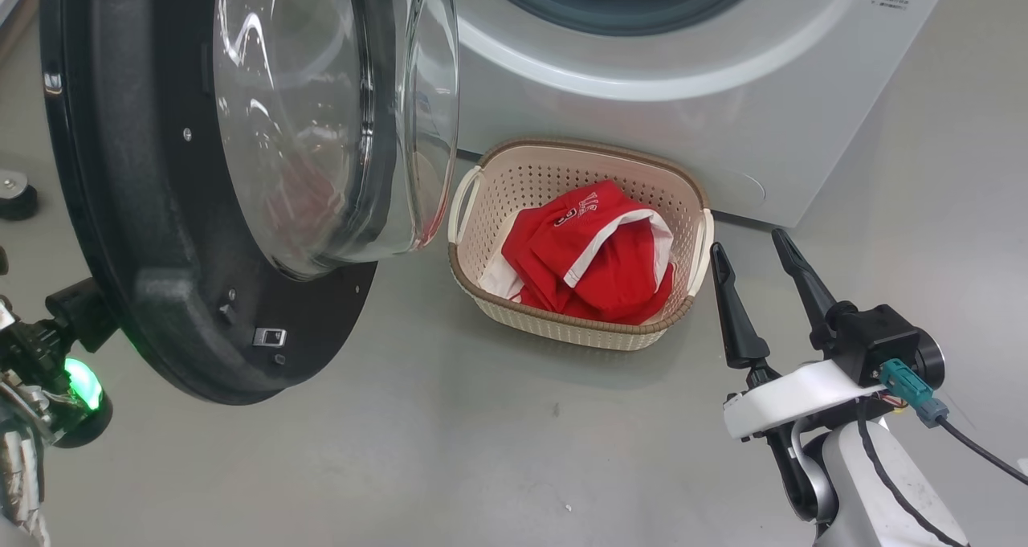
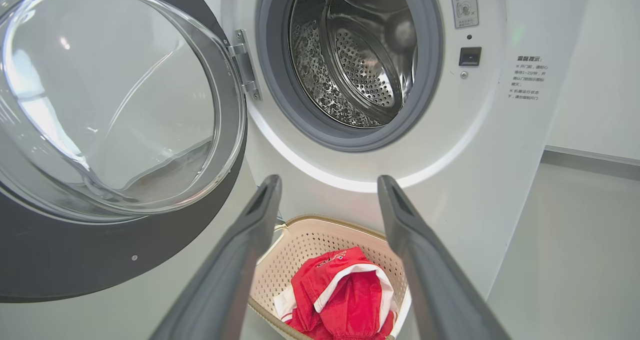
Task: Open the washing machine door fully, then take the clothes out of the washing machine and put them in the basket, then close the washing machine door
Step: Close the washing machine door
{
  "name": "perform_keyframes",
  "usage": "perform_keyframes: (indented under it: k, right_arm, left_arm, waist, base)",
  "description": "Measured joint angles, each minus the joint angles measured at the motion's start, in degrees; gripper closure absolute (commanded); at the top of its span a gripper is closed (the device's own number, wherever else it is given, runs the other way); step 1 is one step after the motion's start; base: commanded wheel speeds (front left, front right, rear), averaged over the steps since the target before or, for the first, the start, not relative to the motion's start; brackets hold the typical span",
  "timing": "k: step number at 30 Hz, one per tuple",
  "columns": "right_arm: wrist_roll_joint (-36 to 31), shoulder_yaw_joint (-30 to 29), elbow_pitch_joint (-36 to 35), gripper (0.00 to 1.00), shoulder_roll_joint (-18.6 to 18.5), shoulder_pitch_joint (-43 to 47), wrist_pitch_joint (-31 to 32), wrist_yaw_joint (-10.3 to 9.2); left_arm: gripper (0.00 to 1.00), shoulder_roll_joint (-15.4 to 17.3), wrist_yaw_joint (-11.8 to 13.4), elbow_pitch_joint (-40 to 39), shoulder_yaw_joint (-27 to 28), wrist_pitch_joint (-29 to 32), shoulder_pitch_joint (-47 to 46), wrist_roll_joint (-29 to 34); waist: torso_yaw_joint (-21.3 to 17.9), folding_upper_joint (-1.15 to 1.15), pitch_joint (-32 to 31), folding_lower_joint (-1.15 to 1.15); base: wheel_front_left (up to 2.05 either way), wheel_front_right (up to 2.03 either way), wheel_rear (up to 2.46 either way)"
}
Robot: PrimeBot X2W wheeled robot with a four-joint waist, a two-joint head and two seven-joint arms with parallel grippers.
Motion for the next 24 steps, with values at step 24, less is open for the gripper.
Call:
perform_keyframes:
  k: [24]
  right_arm:
    - [0.5, -2.5, 0.2, 0.0, 0.6, 2.7, 0.0, 0.0]
  left_arm:
    - [1.0, 6.8, -8.1, -11.4, -1.4, -26.3, 11.2, 29.9]
  waist:
    - [2.5, 0.0, -4.7, 0.0]
  base:
    - [0.0, 0.0, 0.0]
